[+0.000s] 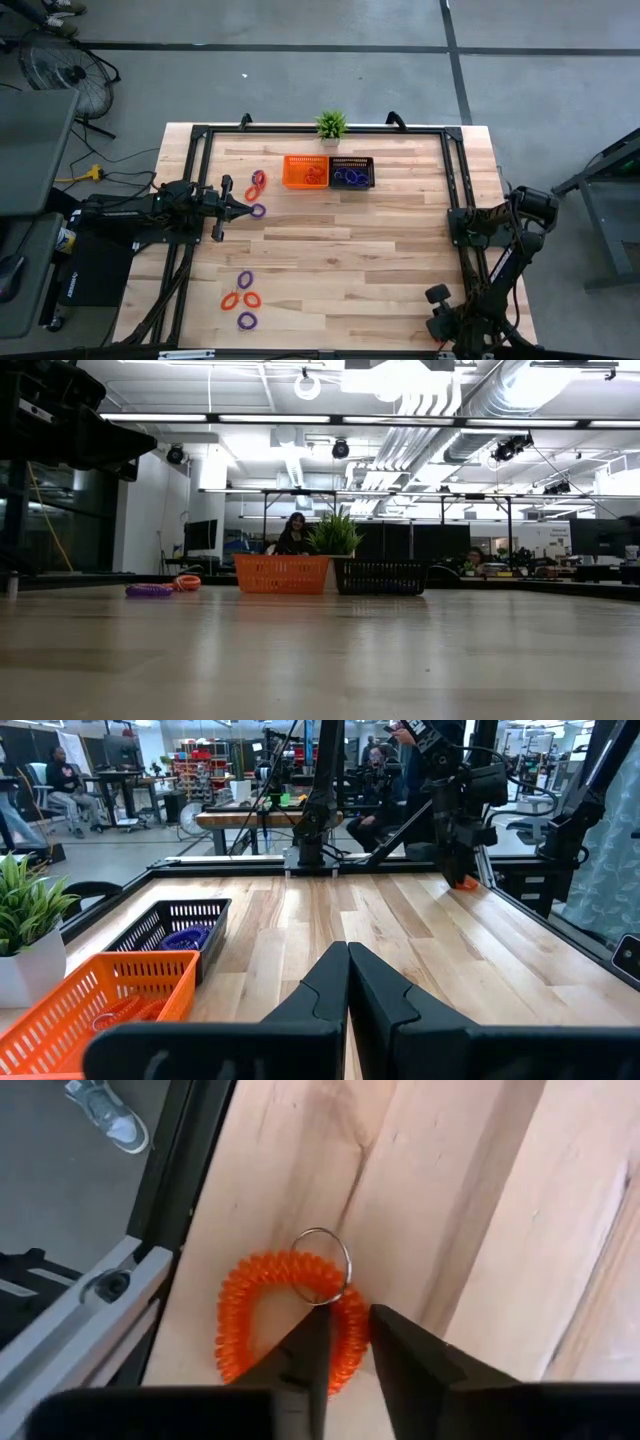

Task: Sort spring keychains into baskets
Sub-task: Put the orange spring keychain into the orange basket

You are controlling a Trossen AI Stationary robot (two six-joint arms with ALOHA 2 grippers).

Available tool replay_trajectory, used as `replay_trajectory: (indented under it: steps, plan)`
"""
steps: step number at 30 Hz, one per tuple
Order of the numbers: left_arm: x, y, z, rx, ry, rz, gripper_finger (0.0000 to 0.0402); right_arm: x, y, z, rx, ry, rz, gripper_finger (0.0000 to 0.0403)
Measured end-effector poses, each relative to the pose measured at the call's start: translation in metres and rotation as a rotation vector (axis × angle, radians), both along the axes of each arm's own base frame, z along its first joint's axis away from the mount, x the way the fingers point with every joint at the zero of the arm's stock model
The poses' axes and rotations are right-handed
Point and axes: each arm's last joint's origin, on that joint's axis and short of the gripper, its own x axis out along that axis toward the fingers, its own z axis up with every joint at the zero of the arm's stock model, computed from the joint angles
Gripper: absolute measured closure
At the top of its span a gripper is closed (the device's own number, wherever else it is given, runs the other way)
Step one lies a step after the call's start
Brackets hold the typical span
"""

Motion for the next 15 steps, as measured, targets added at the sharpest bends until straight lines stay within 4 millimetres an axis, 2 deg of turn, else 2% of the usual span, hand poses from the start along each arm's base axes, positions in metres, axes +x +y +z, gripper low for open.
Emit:
replay_trajectory:
  steps: [6, 15]
  plan:
    - [0.0, 0.0, 0.0001, 0.0, 0.0, 0.0, 0.0401, 0.0, -0.0002, 0.0, -0.001, 0.009, 0.017, 0.0391]
    - [0.0, 0.0, 0.0001, 0.0, 0.0, 0.0, 0.0401, 0.0096, -0.0051, 0.0023, 0.024, 0.038, -0.038, 0.0376]
